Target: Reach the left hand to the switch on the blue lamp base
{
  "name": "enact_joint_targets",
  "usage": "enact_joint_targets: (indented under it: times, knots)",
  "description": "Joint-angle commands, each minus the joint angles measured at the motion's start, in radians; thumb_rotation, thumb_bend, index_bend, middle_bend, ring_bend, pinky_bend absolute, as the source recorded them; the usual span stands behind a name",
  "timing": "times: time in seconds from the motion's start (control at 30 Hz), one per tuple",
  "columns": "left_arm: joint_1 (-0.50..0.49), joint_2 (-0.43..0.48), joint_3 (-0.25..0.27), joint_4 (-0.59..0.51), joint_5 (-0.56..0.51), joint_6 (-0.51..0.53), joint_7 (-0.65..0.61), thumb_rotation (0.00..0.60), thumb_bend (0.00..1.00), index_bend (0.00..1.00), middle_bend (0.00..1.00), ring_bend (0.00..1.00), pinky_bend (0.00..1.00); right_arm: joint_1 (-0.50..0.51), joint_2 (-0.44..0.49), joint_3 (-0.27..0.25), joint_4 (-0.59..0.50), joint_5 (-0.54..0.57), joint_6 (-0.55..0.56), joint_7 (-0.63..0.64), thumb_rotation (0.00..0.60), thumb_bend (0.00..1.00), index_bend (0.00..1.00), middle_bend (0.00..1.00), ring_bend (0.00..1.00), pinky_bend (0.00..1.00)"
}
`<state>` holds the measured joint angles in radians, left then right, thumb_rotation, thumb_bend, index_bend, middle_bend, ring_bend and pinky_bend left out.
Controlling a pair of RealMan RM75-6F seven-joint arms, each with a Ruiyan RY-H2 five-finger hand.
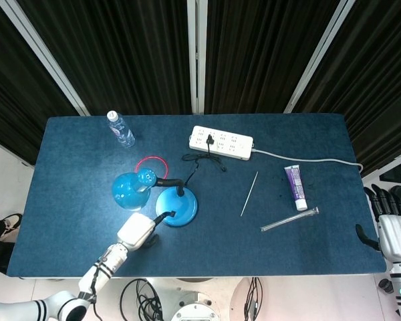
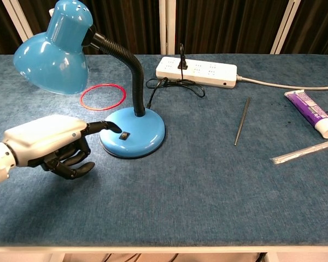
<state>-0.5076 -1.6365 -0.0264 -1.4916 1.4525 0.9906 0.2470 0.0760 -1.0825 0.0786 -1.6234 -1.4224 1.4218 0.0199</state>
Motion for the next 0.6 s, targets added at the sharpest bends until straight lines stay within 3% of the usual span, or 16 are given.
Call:
enact_joint_targets:
  times: [0.03,0.6]
  knots:
    - [-0.005,-0.005,-0.001,0.004,-0.004,-0.001,0.007,0.6,0.45,0.14,0.85,0.81,0.76,0.0,0.0,0.001,0.0,0.002,-0.001,0.002,0.6,0.31,0.0,0.0,0.0,0.0]
    - [-0.023,-0.018,0.002,0.021,-0.034,0.001,0.014,0.6,0.46,0.16,0.85,0.81,0.76,0.003,-0.005,0.004,0.004,0.017,-0.011,-0.004,0.6,0.31,0.0,0.0,0.0,0.0]
